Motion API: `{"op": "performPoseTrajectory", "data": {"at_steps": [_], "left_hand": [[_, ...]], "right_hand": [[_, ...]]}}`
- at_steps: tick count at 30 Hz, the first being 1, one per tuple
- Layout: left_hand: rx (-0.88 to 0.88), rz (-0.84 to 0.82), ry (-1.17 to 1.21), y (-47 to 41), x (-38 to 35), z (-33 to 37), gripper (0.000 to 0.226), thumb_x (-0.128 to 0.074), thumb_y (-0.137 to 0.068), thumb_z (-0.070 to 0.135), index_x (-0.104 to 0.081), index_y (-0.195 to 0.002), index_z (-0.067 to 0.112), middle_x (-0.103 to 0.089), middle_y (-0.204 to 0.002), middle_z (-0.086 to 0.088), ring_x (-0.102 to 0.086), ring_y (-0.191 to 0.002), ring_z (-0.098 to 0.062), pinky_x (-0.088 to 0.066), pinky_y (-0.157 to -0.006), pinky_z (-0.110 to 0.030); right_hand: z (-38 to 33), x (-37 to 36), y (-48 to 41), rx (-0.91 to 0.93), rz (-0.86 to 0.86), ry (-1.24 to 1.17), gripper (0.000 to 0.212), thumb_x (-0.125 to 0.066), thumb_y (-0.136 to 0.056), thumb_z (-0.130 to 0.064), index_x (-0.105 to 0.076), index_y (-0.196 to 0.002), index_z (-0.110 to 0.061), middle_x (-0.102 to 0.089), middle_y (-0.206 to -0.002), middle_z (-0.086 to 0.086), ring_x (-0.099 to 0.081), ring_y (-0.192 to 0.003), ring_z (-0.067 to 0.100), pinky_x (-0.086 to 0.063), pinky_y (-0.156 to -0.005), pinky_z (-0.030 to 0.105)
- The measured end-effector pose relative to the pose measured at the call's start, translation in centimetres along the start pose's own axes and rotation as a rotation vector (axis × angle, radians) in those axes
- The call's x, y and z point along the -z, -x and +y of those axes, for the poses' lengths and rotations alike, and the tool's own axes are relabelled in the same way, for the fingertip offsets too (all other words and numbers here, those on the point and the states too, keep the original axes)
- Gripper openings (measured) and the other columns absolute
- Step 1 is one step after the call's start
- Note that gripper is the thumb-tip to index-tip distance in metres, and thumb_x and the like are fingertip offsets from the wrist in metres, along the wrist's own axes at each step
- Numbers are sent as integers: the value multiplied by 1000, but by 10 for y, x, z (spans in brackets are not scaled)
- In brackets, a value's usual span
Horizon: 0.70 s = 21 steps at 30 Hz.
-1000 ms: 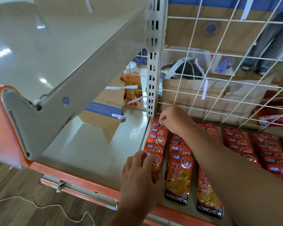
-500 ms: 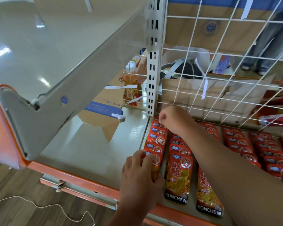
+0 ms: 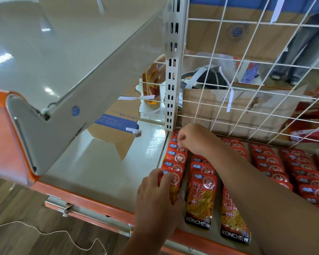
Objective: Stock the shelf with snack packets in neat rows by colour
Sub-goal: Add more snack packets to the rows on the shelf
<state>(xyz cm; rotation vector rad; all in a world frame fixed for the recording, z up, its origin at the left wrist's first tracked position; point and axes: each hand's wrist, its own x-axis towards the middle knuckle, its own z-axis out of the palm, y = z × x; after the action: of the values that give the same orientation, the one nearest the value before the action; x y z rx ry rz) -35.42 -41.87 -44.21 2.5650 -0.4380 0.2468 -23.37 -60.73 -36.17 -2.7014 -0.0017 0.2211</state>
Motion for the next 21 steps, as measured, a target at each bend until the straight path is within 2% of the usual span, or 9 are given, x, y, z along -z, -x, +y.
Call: {"op": "performPoseTrajectory", "data": {"at_steps": [3, 7, 12, 21], "left_hand": [[2, 3, 5, 0, 1, 0, 53, -72, -80, 58, -54, -125, 34, -54, -129, 10, -57, -106, -10, -53, -85, -29], [9, 8, 8, 0, 1, 1, 52, -71, -81, 58, -55, -124, 32, -54, -129, 10, -56, -107, -10, -52, -86, -30], [21, 9, 3, -2, 4, 4, 49, -59, -83, 62, -54, -122, 33, -56, -127, 9, -58, -105, -11, -50, -84, -28], [20, -12, -13, -2, 2, 2, 52, -75, -77, 53, -54, -120, 34, -56, -126, 9, -57, -104, -12, -49, -83, -28]], "right_hand": [[-1, 1, 0, 18, 5, -16, 9, -67, -94, -19, -75, -94, -18, -71, -103, 1, -65, -94, 17, -54, -90, 38], [-3, 3, -1, 9, -16, -7, 10, -65, -93, -15, -75, -92, -16, -70, -100, 1, -65, -93, 18, -51, -83, 31], [-2, 2, -2, 0, -17, 35, 14, -63, -93, -13, -77, -95, -13, -72, -100, 1, -65, -90, 16, -49, -80, 28], [-1, 0, -2, 6, 7, 72, 12, -66, -93, -19, -77, -90, -15, -71, -97, 0, -65, -90, 18, -53, -84, 33]]}}
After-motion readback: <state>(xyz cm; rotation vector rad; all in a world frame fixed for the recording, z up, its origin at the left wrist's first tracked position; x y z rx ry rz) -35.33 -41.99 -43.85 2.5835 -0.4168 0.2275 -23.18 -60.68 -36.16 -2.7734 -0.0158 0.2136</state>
